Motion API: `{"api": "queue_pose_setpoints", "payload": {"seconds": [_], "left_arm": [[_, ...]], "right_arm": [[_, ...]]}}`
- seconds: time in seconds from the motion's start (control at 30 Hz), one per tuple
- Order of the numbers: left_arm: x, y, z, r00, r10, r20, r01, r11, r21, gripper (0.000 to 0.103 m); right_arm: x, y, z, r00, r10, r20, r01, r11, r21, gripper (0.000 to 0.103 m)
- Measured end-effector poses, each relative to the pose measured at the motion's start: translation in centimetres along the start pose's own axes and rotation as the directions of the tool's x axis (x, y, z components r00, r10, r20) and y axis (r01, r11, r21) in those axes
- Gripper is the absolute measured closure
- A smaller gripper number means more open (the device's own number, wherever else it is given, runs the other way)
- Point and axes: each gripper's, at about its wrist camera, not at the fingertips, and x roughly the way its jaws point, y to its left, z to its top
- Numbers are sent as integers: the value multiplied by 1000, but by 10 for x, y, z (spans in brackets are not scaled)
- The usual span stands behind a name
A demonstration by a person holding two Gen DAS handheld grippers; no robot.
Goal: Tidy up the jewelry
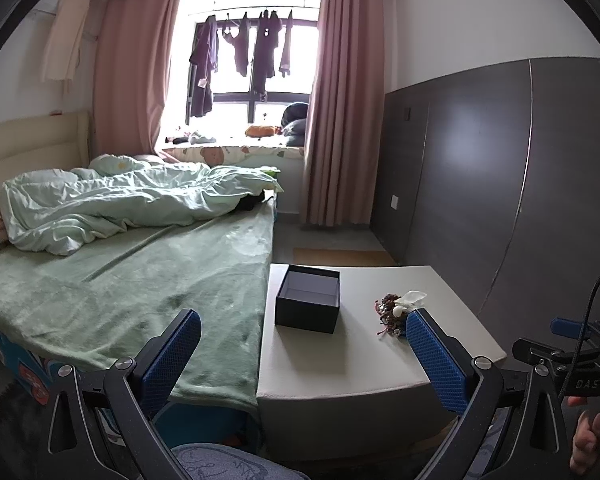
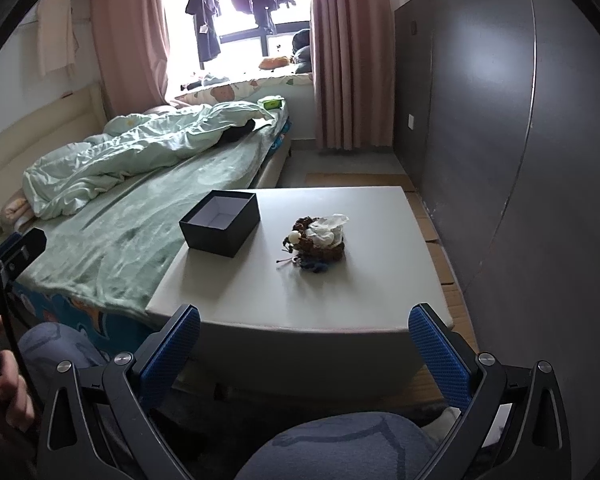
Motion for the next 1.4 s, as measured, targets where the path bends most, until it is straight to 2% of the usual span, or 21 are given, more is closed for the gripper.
{"api": "queue_pose_setpoints", "payload": {"seconds": [0.43,1.17,1.27,1.4], "left_arm": [[1,0,-4,1000,-1,4,1,1000,3,0],[3,0,-5,1000,-14,-4,14,1000,5,0],[9,1,-4,1000,-17,-17,17,1000,1,0],[23,0,2,997,-39,-73,39,999,-2,0]], "right_arm": [[-3,-11,-1,1000,30,0,-30,999,32,0],[-12,-4,1,999,48,24,-49,999,17,0],[-11,-4,2,998,58,21,-59,998,16,0],[-4,-6,6,998,59,-6,-59,998,26,0]]}}
